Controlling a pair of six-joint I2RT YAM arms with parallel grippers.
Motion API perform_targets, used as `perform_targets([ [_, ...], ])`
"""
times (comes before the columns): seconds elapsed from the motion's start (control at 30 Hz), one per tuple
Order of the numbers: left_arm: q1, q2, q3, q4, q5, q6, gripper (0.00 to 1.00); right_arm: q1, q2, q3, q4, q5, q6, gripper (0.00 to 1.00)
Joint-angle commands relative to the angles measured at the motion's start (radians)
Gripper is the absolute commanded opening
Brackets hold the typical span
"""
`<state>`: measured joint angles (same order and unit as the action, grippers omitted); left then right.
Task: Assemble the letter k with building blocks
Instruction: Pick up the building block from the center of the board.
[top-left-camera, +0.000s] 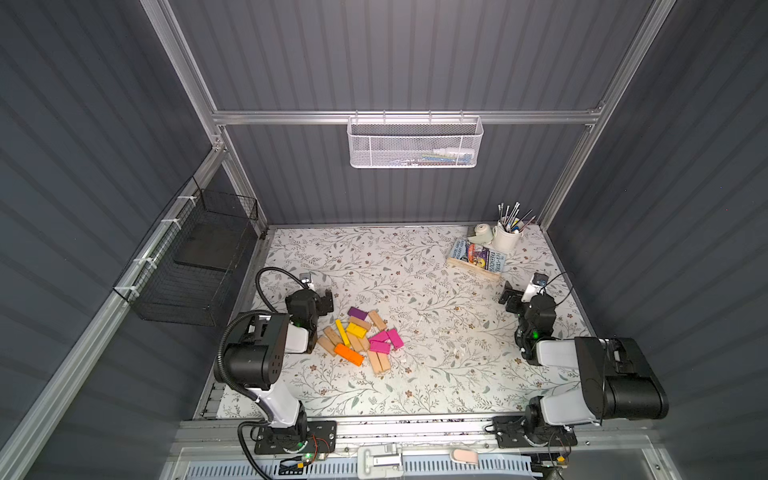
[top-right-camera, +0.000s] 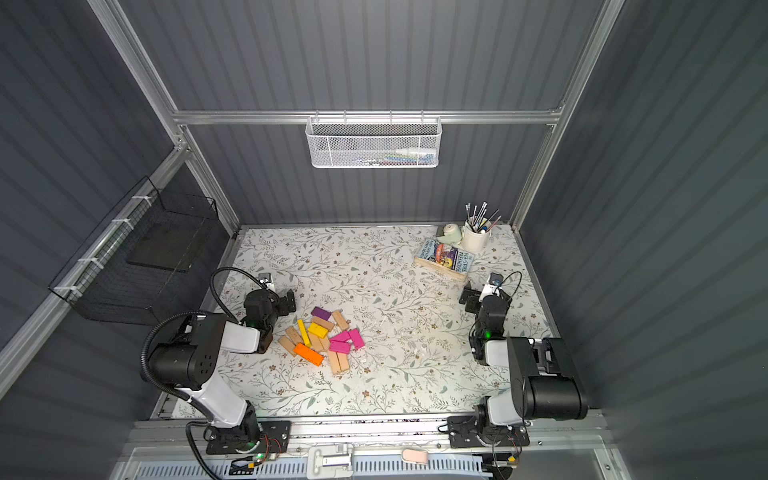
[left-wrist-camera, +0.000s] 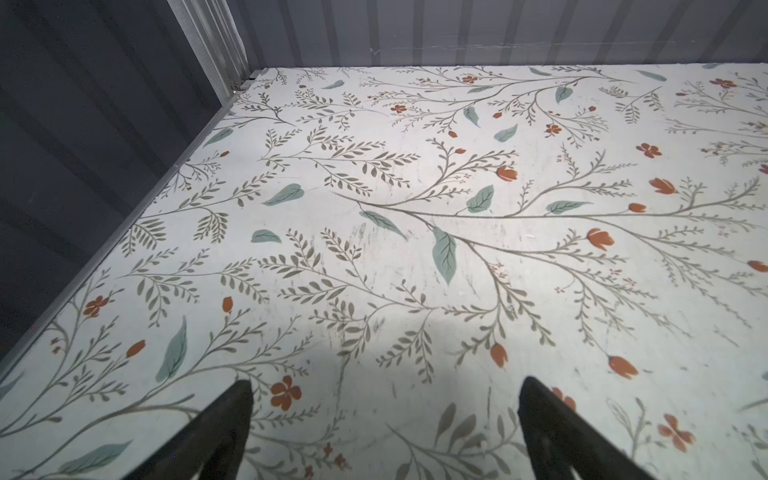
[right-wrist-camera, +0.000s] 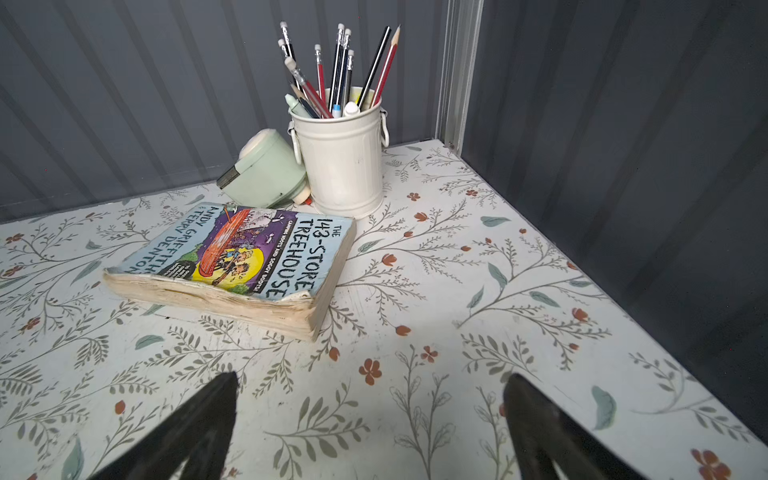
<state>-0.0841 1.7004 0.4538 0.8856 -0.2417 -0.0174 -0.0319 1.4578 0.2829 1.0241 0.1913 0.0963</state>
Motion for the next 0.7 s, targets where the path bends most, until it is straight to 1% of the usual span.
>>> perform_targets([
  [0.0,0.006,0.016,0.017,0.027,0.008,0.021,1.00,-0.001,0.004,0.015,0.011,0.009,-0.007,0.99],
  [0.67,0.006,0.015,0.016,0.029,0.007,0.020,1.00,-0.002,0.003,0.007,0.026,0.004,-0.007,0.99],
])
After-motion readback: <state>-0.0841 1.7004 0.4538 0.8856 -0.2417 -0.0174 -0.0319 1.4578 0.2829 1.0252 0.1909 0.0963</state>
